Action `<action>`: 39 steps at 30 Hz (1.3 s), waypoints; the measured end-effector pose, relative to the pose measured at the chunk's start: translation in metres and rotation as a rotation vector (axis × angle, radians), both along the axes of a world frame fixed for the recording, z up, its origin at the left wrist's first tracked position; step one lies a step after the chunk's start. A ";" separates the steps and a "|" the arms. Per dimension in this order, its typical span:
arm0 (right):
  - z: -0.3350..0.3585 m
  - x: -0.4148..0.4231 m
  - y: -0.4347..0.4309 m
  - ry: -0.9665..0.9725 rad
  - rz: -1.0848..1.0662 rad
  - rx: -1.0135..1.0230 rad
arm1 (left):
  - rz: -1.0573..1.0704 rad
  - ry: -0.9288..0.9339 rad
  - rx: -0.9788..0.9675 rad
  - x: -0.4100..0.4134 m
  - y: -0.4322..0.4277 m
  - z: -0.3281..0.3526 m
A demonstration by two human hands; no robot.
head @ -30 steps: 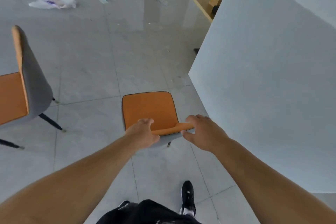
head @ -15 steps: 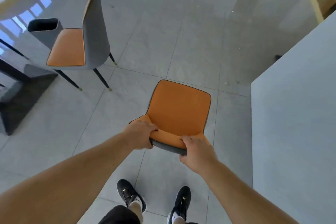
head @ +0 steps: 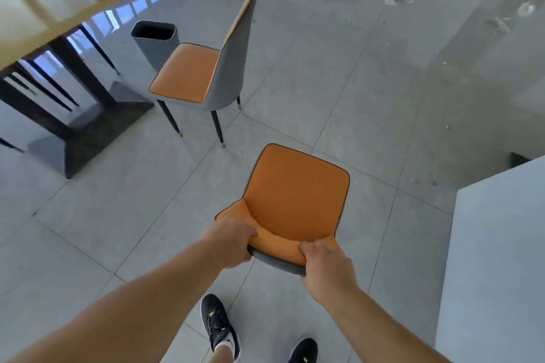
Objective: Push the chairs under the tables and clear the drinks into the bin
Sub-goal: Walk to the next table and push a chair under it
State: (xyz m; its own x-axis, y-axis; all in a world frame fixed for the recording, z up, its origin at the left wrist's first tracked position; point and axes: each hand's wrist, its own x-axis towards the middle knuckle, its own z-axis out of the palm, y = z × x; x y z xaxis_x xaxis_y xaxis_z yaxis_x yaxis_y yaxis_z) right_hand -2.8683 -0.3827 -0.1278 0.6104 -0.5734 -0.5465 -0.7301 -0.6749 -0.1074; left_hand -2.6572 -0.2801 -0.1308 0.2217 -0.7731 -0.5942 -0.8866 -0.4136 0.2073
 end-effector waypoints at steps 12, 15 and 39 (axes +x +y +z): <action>0.000 0.224 0.079 -0.029 0.465 -0.057 | 0.476 0.024 0.020 0.158 0.164 -0.001; 0.001 0.289 0.109 -0.043 0.572 -0.067 | 0.607 0.023 0.011 0.196 0.210 0.002; -0.001 0.722 0.116 -0.162 1.076 -0.003 | 1.322 -0.033 -0.154 0.472 0.255 -0.007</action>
State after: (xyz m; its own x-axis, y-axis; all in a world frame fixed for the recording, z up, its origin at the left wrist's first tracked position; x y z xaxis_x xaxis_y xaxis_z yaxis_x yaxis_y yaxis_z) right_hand -2.1460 -0.2670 -0.1289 0.8585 0.3035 -0.4134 0.2661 -0.9527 -0.1468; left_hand -2.1847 -0.0253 -0.1375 0.8651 -0.0247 -0.5010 0.1559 -0.9361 0.3154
